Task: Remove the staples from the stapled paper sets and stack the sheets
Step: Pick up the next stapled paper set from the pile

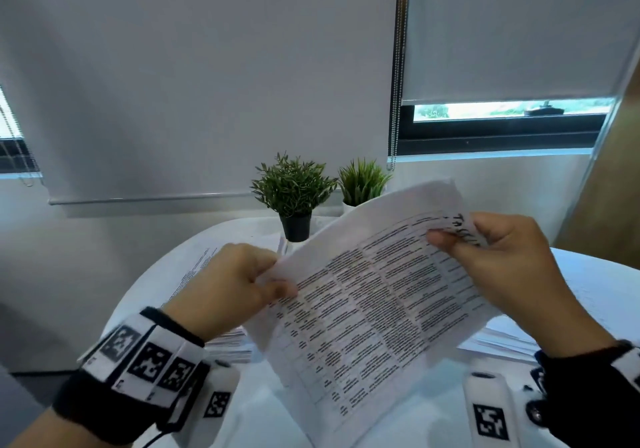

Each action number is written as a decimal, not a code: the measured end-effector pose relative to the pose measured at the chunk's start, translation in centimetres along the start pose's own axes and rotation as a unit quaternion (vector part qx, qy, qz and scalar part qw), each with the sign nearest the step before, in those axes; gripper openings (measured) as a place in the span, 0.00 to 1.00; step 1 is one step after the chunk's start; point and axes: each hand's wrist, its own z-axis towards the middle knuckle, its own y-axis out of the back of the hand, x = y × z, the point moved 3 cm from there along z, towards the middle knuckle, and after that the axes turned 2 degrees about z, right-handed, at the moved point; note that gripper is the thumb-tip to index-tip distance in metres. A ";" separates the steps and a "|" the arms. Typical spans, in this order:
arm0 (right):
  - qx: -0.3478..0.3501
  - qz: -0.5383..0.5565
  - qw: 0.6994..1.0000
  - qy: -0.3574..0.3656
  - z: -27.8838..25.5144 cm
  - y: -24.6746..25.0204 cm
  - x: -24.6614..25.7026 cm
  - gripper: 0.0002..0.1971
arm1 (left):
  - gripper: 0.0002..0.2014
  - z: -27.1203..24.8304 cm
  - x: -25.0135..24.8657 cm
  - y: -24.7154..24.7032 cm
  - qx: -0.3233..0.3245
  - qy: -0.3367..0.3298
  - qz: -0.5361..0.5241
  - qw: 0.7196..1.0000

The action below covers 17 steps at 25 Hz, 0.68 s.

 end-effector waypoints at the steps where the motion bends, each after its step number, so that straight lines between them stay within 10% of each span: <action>1: -0.029 0.031 0.999 -0.016 -0.4 0.5 -0.8 0.16 | 0.06 -0.3 1.3 0.3 -0.020 0.021 -0.041 0.999; 7: -0.115 0.160 0.978 -0.071 -4.1 -0.2 -3.1 0.08 | 0.27 -3.7 4.2 -2.3 -0.150 0.065 -0.464 0.870; 10: -0.057 0.162 0.980 -0.103 -5.8 -2.0 -3.0 0.07 | 0.07 -4.1 2.7 -3.9 -0.154 0.087 -0.428 0.886; 17: -0.078 0.150 0.982 -0.082 -4.0 -1.6 -1.9 0.05 | 0.07 -2.7 1.0 -2.3 -0.214 0.048 -0.419 0.881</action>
